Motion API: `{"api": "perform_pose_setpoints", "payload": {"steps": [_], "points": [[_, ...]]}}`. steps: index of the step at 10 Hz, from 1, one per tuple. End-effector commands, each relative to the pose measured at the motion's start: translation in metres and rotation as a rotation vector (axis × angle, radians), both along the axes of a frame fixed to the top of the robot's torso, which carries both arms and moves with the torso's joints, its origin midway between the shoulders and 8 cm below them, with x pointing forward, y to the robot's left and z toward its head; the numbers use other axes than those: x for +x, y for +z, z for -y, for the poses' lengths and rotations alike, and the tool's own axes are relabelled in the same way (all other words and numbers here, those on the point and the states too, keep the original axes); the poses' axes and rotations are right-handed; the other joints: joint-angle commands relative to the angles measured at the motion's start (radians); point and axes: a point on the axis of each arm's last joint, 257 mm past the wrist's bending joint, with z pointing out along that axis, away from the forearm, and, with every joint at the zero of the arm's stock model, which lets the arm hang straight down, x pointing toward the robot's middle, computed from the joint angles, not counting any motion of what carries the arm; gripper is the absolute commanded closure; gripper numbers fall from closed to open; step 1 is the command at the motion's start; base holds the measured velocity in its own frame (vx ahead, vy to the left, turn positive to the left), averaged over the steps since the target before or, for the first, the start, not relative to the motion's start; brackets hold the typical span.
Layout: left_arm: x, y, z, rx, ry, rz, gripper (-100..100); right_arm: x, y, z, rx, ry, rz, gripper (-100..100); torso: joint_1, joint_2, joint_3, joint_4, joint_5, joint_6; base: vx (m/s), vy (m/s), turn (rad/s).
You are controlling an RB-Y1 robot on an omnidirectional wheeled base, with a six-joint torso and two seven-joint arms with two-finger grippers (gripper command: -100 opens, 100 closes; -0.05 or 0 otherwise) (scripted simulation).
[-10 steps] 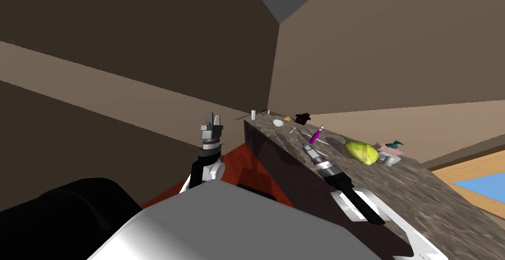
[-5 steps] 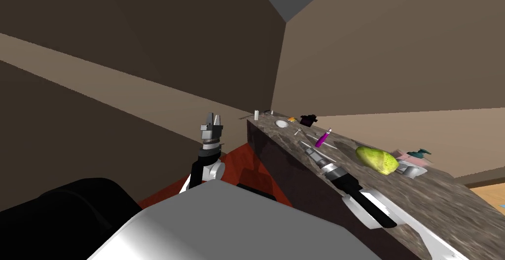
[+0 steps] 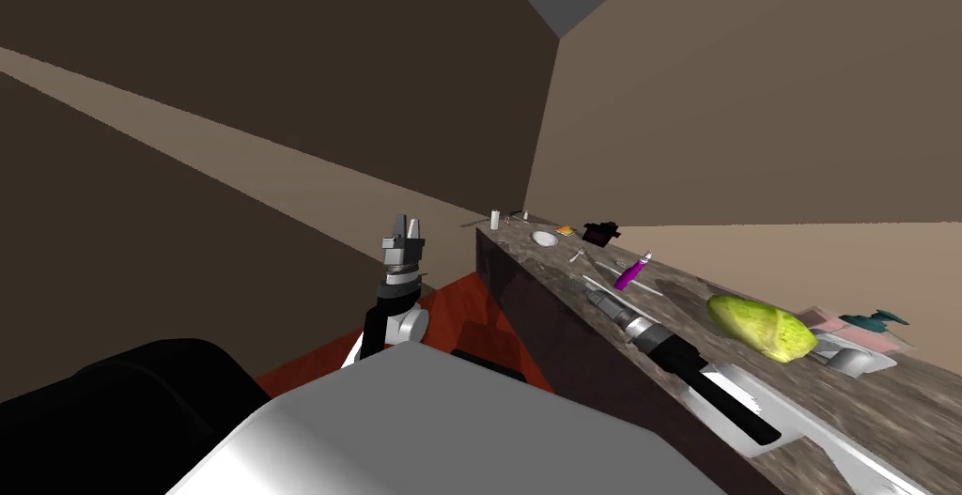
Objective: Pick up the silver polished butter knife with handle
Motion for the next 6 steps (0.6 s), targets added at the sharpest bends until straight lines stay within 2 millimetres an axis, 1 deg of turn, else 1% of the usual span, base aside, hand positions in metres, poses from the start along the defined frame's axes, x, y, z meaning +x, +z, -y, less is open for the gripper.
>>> {"api": "perform_pose_setpoints", "payload": {"steps": [1,2,3,4,5,6], "points": [[0.000,0.000,0.000,0.000,0.000,0.000,0,-0.002,-0.004,0.013,-0.056,0.006,-0.016,-100,0.000,0.000,0.000,0.000,0.000,0.000,0.011,-0.024,0.096],[0.000,0.000,0.000,0.000,0.000,0.000,0,-0.008,-0.018,0.026,-0.119,0.013,-0.044,-100,0.000,0.000,0.000,0.000,0.000,0.001,0.016,-0.028,0.190],[0.000,0.000,0.000,0.000,0.000,0.000,0,-0.008,-0.018,0.032,-0.140,0.012,-0.049,-100,0.000,0.000,0.000,0.000,0.000,0.000,0.016,-0.032,0.079],[0.000,0.000,0.000,0.000,0.000,0.000,0,-0.015,-0.032,0.049,-0.214,0.021,-0.082,-100,-0.001,0.000,0.000,0.000,0.000,0.001,0.018,-0.034,0.149],[0.000,0.000,0.000,0.000,0.000,0.000,0,-0.015,-0.032,0.052,-0.223,0.019,-0.085,-100,-0.001,-0.001,0.000,0.000,0.000,0.000,0.017,-0.033,0.089],[0.000,0.000,0.000,0.000,0.000,0.000,0,-0.023,-0.047,0.071,-0.294,0.025,-0.123,-100,-0.001,-0.001,0.000,0.000,0.000,0.001,0.021,-0.034,0.183]]}}
